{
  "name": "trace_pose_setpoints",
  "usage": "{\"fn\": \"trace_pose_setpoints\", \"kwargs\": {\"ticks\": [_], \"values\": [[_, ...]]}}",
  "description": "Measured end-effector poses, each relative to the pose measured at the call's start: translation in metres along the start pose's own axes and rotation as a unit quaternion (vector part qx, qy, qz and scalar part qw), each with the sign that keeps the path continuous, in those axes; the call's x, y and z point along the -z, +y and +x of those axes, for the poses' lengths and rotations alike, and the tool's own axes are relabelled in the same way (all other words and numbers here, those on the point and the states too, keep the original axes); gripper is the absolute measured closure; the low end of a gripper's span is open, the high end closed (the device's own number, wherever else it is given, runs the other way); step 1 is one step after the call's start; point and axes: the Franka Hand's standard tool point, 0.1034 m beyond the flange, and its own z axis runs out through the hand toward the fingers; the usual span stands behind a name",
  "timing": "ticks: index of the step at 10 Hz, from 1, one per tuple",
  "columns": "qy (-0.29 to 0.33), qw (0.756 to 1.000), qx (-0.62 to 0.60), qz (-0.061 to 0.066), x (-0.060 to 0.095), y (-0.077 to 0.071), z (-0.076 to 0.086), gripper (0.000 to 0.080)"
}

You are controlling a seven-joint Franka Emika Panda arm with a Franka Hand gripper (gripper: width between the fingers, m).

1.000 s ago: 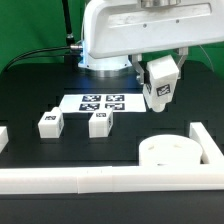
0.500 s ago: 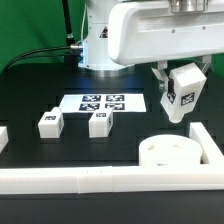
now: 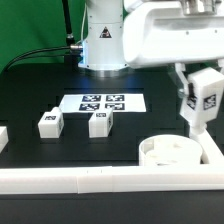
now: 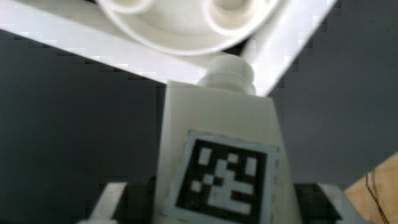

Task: Assemble stool

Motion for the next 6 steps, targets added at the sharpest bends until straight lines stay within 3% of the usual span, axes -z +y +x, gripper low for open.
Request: {"fn": "trace_pose_setpoints", "kwargs": {"ticks": [3,6], "values": [[-0.006,1.0,0.0,0.001,-0.002,0.001,-0.003,0.0476],[-0.009,1.0,0.013,-0.003,-0.005,0.007,-0.017,0.0476]]}}
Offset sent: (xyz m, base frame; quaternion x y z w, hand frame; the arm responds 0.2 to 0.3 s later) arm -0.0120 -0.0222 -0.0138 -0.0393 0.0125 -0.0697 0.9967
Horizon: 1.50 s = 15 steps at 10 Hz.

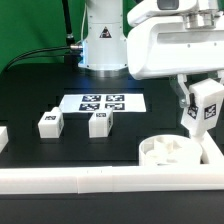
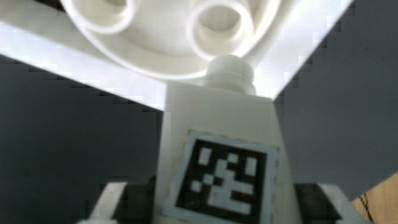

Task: Assemble stool

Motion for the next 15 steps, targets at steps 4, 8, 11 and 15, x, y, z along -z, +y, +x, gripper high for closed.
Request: {"fn": "trace_pose_setpoints", "kwargs": {"ticks": [4,8,11,15], "values": [[0.006,1.0,0.005,0.001,-0.009,-0.004,-0.005,0.0476],[0.004,1.0,0.013,0.003,-0.015,-0.009,-0.013,0.0476],[0.004,1.0,0.015,0.002,-0.019,-0.006,-0.016,0.0476],[0.002,1.0,0.015,0.001,-0.022,-0.003,-0.02,0.0476]]}}
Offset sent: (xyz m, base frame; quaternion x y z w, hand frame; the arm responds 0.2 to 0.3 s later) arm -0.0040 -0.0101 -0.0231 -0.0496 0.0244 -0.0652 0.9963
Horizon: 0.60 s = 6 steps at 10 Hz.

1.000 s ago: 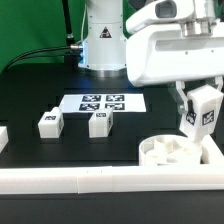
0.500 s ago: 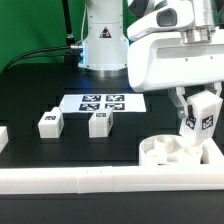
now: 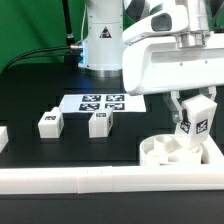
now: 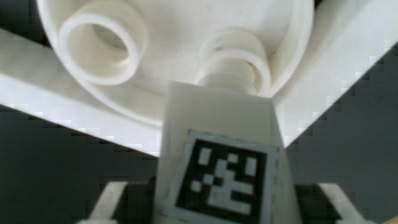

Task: Assemble stool

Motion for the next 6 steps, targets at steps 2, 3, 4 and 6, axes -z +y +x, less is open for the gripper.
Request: {"fn": "trace_pose_setpoints", "kwargs": {"ticks": [2,3,4,6], "values": [[0.021,1.0,0.002,-0.001,-0.0064,-0.0076,0.0027,0.0476],[0.029,1.0,0.003,-0.003,-0.0068,-0.0072,0.0035,0.0476],[0.03,1.0,0.008,-0.004,-0.0069,-0.0065,0.0037,0.0476],[0.03,1.0,0.008,-0.003,-0.0071,-0.007,0.0036,0.032]]}}
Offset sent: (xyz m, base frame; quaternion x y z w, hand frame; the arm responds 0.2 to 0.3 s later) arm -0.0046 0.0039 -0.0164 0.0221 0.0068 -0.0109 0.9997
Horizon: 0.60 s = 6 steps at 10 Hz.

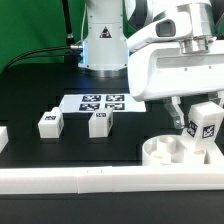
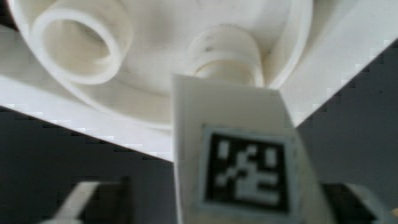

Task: Assemble stool

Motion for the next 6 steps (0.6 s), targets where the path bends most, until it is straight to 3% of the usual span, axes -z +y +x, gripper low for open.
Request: {"fn": "trace_pose_setpoints", "kwargs": {"ticks": [1,2,6], "values": [[0.0,1.0,0.0,0.0,0.0,0.0,0.0,0.0202],[0.0,1.0,0.0,0.0,0.001,0.0,0.001,0.0166],[-0.03,1.0,0.005,0.006,0.03,0.002,0.019,0.0151]]}}
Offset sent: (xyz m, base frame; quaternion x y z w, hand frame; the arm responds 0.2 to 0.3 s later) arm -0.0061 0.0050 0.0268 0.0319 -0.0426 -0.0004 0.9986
